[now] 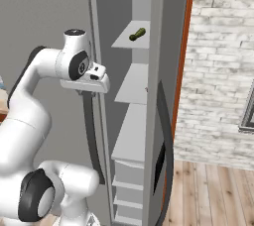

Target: Take the squash, bell pepper, and lemon wedge from the freezer and place them in the bowl on the counter.

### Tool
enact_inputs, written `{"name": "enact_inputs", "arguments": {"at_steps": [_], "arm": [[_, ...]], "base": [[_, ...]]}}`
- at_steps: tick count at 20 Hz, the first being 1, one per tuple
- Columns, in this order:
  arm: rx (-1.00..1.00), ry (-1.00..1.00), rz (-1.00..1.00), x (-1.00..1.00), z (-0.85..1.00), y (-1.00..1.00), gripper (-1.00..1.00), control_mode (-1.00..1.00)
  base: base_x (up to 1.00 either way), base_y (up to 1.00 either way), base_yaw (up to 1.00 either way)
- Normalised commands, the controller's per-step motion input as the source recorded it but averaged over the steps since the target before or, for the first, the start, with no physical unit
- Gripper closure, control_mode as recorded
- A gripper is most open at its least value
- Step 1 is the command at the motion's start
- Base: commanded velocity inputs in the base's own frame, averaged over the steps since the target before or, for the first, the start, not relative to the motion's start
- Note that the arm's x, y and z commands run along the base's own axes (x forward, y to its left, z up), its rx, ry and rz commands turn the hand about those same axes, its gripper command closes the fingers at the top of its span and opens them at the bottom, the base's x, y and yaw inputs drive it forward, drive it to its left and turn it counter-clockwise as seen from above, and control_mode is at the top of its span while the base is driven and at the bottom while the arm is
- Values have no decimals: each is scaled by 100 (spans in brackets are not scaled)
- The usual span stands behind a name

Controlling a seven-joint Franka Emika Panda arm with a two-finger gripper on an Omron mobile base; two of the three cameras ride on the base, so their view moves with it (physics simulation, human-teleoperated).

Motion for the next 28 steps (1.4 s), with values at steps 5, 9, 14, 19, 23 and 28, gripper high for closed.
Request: {"name": "enact_inputs", "arguments": {"at_steps": [5,9,14,19,23,28], "arm": [[0,-2,0,-39,0,0,-100,-100],[-1,-5,0,-97,0,0,-100,-100],[0,-2,0,-96,0,-5,-100,-100],[0,0,0,-41,0,-1,-100,-100],[0,0,0,-17,0,0,-100,-100],[0,0,0,-21,5,0,-100,-100]], "base": [[0,0,0],[0,0,0],[0,0,0],[0,0,0],[0,0,0],[0,0,0]]}}
